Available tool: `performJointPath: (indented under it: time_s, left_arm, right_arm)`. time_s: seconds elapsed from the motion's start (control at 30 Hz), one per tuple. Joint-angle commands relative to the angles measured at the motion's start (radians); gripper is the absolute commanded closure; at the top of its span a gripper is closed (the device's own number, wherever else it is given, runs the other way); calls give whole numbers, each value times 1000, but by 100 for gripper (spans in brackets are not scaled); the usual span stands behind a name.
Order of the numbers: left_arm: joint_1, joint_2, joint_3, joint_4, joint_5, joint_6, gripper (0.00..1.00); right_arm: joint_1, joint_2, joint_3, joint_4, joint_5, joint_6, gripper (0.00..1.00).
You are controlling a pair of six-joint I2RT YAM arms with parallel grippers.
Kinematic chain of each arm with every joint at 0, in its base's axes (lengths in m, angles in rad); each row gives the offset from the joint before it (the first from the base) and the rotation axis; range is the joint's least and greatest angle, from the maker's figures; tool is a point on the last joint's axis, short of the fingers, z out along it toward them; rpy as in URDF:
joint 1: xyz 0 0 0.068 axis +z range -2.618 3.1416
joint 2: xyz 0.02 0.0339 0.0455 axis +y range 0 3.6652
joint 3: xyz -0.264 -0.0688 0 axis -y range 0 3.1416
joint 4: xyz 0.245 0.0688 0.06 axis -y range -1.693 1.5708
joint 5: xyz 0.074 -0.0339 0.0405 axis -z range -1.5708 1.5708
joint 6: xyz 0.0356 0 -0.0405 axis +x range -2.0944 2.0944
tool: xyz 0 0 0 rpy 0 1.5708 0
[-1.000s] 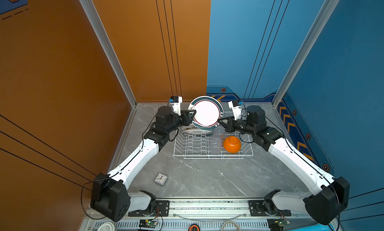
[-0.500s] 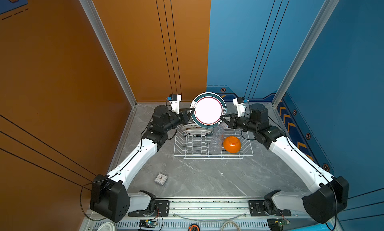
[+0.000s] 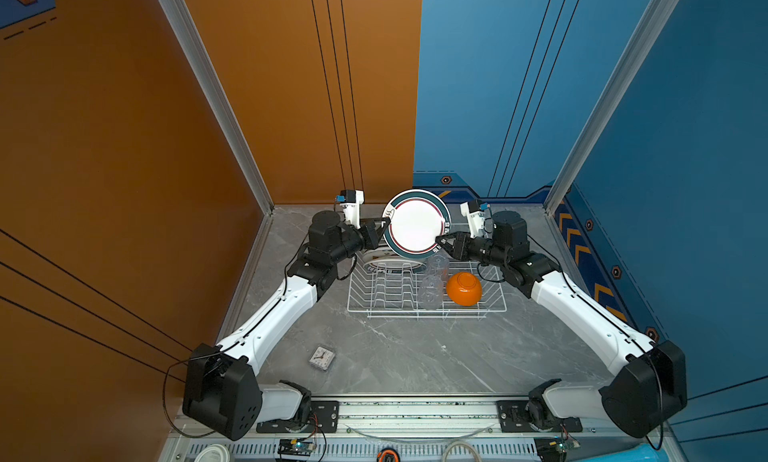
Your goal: Unload the mixed dishes from the dish rack
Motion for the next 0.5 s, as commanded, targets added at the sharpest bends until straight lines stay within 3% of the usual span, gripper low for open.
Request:
performJointPath:
  time_s: [0.0, 0.07, 0.47]
  left_arm:
    - [-11, 33, 13, -45, -61, 16, 100]
    - [-11, 42, 18, -47, -60, 11, 100]
    - [0, 68, 55, -72, -92, -15, 100]
  right_arm:
    - [27, -11, 2, 124, -98, 1, 70]
    - [22, -4, -5, 139, -101, 9, 62]
    - [5, 0, -32, 155, -85, 14, 39]
